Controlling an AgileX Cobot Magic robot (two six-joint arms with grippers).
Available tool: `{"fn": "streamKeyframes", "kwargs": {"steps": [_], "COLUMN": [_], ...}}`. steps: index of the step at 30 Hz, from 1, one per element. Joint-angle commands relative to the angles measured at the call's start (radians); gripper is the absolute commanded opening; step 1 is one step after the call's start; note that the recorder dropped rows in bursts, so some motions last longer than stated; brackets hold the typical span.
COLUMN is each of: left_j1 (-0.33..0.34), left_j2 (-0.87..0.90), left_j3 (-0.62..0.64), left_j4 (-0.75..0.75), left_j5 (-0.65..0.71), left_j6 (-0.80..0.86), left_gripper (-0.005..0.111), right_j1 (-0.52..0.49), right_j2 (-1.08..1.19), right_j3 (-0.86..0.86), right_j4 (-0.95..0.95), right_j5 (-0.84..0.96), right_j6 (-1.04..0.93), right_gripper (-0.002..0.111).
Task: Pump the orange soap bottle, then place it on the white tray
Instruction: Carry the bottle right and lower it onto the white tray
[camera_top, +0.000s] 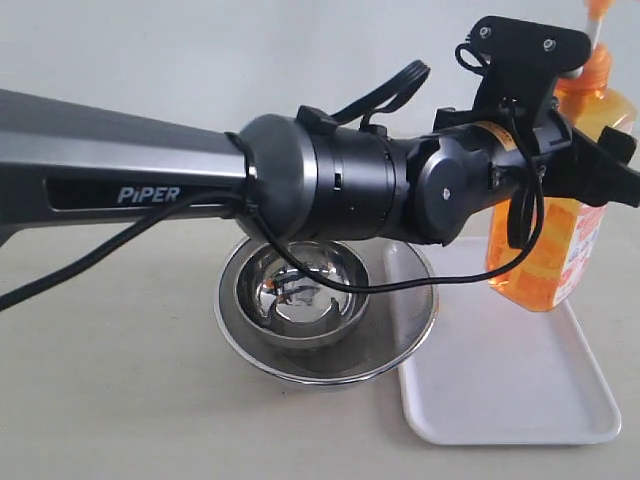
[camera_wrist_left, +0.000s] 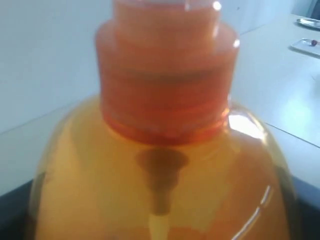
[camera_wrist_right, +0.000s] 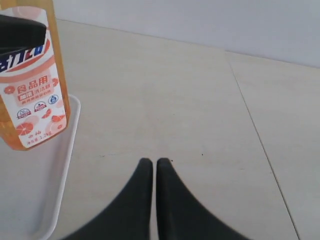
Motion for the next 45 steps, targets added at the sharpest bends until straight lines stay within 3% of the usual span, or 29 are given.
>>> {"fn": "streamKeyframes", "kwargs": {"steps": [1,13,40,42,45], "left_j1": [0.006,0.009,0.011,0.011,0.011], "left_j2": [-0.008,-0.008,-0.008,-0.008,-0.008], "left_j3": [0.017,0.094,0.094,0.094,0.094], "left_j4": [0.025,0.027,0.027,0.027,0.027], "left_j5": [-0.085,-0.147,-0.054,-0.054,-0.054], "left_j6": [-0.032,-0.029,-0.029,-0.029,-0.029], "left_gripper": [0.005,0.005,0.005,0.012,0.030], "right_j1": [0.000,0.000,0.000,0.000,0.000], "right_j2": [-0.009,-0.009,-0.011,-0.015,-0.027], "right_j3": [0.002,0.002,0.002,0.002,0.002], "right_j4": [-0.015,-0.012,0.025,0.025,0.026], "right_j5": [0.003,-0.014,-0.018,-0.018,-0.018], "right_j6": [-0.009,-0.010,-0.042,-0.042,-0.042], "right_gripper": [0.000,0.000,0.000,0.000,0.000]}}
